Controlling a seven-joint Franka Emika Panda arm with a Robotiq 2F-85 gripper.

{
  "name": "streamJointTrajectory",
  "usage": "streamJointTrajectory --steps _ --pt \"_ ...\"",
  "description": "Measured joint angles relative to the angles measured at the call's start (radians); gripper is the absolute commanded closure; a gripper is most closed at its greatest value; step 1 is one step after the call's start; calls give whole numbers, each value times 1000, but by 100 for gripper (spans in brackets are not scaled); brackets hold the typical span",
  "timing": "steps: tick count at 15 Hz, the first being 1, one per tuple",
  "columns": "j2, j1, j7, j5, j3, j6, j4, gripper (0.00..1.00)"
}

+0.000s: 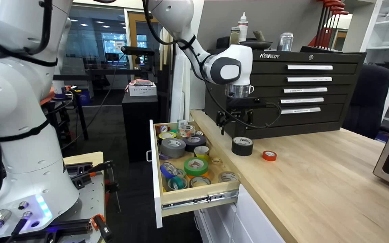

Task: Put the black tape in the topmost drawer

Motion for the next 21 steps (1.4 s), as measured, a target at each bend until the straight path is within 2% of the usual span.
streamJointTrajectory --steps 19,20,21 --pt "24 -55 -47 -5 8 38 -57 0" --pt "27 -56 -50 -5 8 40 -57 25" --pt "30 -56 -55 -5 9 43 -58 28"
